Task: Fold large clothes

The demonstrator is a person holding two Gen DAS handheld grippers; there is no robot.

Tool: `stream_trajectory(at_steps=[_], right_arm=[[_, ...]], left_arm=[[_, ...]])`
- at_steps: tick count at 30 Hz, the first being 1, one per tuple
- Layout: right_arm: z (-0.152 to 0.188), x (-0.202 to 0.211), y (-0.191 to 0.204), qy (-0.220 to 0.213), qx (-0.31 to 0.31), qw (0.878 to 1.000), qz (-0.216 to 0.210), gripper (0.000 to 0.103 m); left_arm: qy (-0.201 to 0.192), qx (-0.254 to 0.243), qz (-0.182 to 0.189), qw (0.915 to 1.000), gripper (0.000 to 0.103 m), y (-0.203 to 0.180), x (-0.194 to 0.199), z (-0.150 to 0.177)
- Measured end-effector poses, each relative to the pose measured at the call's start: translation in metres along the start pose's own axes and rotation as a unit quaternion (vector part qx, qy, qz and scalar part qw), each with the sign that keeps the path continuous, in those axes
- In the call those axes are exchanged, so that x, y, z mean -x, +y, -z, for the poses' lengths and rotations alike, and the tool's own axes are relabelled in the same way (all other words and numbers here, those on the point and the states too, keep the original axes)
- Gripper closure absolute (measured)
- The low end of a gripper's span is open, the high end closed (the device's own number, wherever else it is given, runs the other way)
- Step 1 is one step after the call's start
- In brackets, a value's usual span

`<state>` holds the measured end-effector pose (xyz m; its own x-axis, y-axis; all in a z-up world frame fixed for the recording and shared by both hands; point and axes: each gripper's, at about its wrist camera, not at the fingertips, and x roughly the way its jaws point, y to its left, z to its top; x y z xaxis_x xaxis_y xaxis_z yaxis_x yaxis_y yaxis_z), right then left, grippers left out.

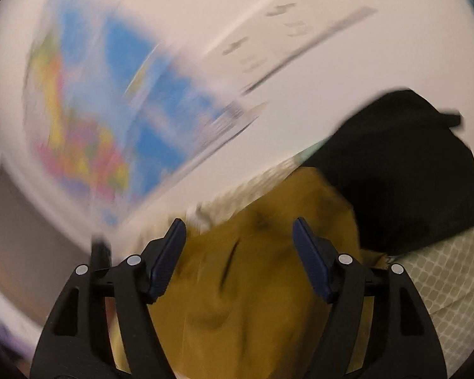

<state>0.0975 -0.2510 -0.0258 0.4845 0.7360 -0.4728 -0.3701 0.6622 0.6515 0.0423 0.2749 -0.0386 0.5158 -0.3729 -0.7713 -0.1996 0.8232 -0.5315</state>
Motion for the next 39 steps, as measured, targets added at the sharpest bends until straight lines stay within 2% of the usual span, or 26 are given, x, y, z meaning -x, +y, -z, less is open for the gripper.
stream_trajectory(at_steps=[4, 5, 6, 7, 8, 9, 11, 15, 18, 19, 23, 25, 27, 28, 29, 30, 33, 35, 37, 39], right_arm=[[0.03, -0.043, 0.034, 0.077, 0.104, 0.99, 0.062, 0.032], [0.039, -0.058, 0.038, 0.097, 0.122, 0.985, 0.069, 0.038], [0.043, -0.064, 0.038, 0.104, 0.13, 0.983, 0.074, 0.051], [0.048, -0.073, 0.04, 0.106, 0.148, 0.979, 0.096, 0.062], [0.052, -0.082, 0.041, 0.106, 0.172, 0.972, 0.121, 0.085], [0.052, -0.086, 0.042, 0.104, 0.179, 0.97, 0.129, 0.095], [0.049, -0.088, 0.039, 0.095, 0.174, 0.972, 0.129, 0.1], [0.031, -0.08, 0.05, 0.052, 0.172, 0.977, 0.114, 0.1], [0.021, -0.084, 0.062, 0.03, 0.186, 0.975, 0.114, 0.1], [0.021, -0.092, 0.063, 0.035, 0.191, 0.974, 0.12, 0.1], [0.03, -0.13, 0.034, 0.094, 0.165, 0.971, 0.146, 0.098], [0.032, -0.131, 0.026, 0.101, 0.153, 0.972, 0.146, 0.094], [0.03, -0.121, 0.026, 0.092, 0.148, 0.974, 0.145, 0.072], [0.029, -0.11, 0.029, 0.081, 0.151, 0.975, 0.139, 0.066], [0.029, -0.099, 0.033, 0.068, 0.156, 0.976, 0.138, 0.055], [0.031, -0.088, 0.037, 0.061, 0.161, 0.976, 0.135, 0.048], [0.041, -0.047, 0.043, 0.039, 0.183, 0.975, 0.123, 0.048], [0.051, -0.034, 0.036, 0.047, 0.189, 0.972, 0.13, 0.05], [0.058, -0.037, 0.022, 0.062, 0.18, 0.968, 0.163, 0.05], [0.06, -0.05, 0.002, 0.077, 0.156, 0.969, 0.177, 0.055]], left_arm=[[-0.008, 0.008, 0.022, 0.9997, 0.08, 0.003, 0.004, 0.002], [-0.011, 0.008, 0.027, 0.9995, 0.078, 0.003, 0.006, 0.003], [-0.014, 0.008, 0.034, 0.9993, 0.069, 0.003, 0.008, 0.005], [-0.02, 0.007, 0.04, 0.999, 0.056, 0.002, 0.011, 0.007], [-0.028, 0.005, 0.043, 0.9987, 0.05, 0.0, 0.015, 0.008], [-0.043, -0.004, 0.047, 0.998, 0.041, -0.003, 0.023, 0.01], [-0.067, -0.018, 0.059, 0.9959, 0.033, -0.009, 0.038, 0.015], [-0.13, -0.071, 0.086, 0.9852, 0.026, -0.026, 0.081, 0.027], [-0.153, -0.125, 0.064, 0.9782, 0.024, -0.049, 0.09, 0.038], [-0.155, -0.142, 0.056, 0.976, 0.023, -0.055, 0.087, 0.041], [-0.106, -0.219, 0.009, 0.9698, 0.023, -0.087, 0.033, 0.057], [-0.075, -0.243, -0.031, 0.9666, 0.023, -0.096, 0.0, 0.062], [-0.052, -0.247, -0.059, 0.9657, 0.024, -0.094, -0.029, 0.062], [-0.043, -0.237, -0.075, 0.9677, 0.025, -0.086, -0.044, 0.059], [-0.041, -0.226, -0.082, 0.9699, 0.028, -0.08, -0.051, 0.056], [-0.039, -0.212, -0.079, 0.9734, 0.031, -0.072, -0.056, 0.053], [-0.048, -0.194, -0.066, 0.9777, 0.031, -0.064, -0.057, 0.05], [-0.049, -0.195, -0.07, 0.9771, 0.03, -0.065, -0.06, 0.052], [-0.052, -0.207, -0.083, 0.9734, 0.027, -0.068, -0.061, 0.056], [-0.056, -0.218, -0.104, 0.9688, 0.027, -0.076, -0.065, 0.059]])
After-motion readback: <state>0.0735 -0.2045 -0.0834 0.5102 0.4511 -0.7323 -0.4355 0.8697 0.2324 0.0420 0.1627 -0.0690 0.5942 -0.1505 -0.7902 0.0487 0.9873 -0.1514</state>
